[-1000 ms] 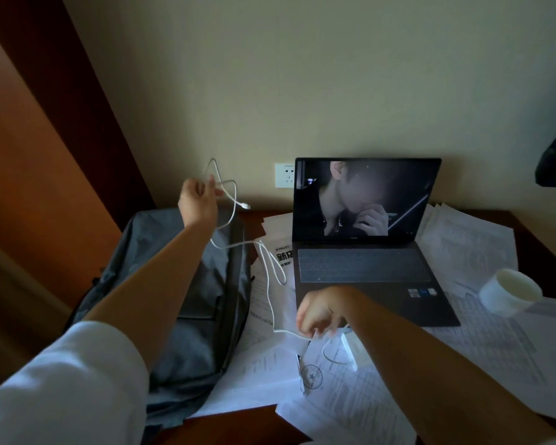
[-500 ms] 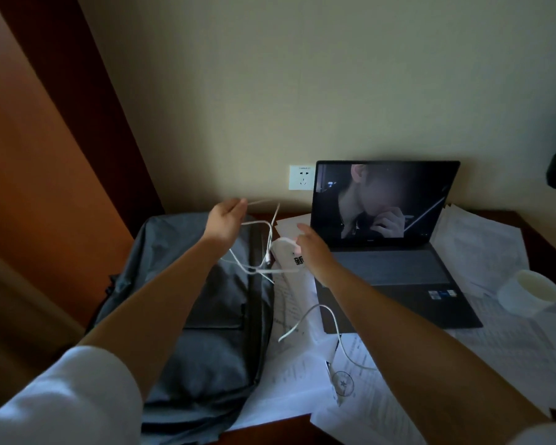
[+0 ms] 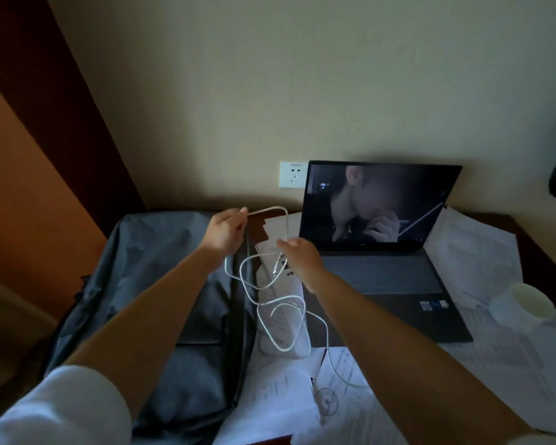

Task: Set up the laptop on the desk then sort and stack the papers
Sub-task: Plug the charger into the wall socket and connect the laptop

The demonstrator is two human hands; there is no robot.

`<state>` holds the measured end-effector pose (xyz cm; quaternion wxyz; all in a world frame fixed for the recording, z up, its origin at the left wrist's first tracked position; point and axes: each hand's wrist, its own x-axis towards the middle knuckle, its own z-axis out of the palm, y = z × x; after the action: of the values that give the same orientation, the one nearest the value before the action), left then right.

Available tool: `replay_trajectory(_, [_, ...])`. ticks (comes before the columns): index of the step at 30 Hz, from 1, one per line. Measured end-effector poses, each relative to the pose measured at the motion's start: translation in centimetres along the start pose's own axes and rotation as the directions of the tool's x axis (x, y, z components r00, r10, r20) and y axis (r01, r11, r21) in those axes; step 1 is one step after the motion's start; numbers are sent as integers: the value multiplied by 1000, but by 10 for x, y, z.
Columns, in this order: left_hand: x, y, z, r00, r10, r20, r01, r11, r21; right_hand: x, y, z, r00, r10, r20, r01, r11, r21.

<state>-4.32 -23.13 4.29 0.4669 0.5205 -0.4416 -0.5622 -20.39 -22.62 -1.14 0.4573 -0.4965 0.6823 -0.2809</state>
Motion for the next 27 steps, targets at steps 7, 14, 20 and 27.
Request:
replay_trajectory(7, [6,1,17,998,-63,-23,61,996,-72,7,15,-18,961,104,256,-49,976,-214])
replay_trajectory(14, [11,-23,30,949,-3,-314,52,988,148,-12,26,-23,899,155,410,-111,985,-130])
replay_trajectory(20, [-12,-36,2,958,56,-282,260,248,933,8,37,-29,984,175,41,-180,955,238])
replay_trajectory(27, [-10,-55,-18,989,145,-3,62,-402,914,17,35,-12,991,130,20,-131,989,71])
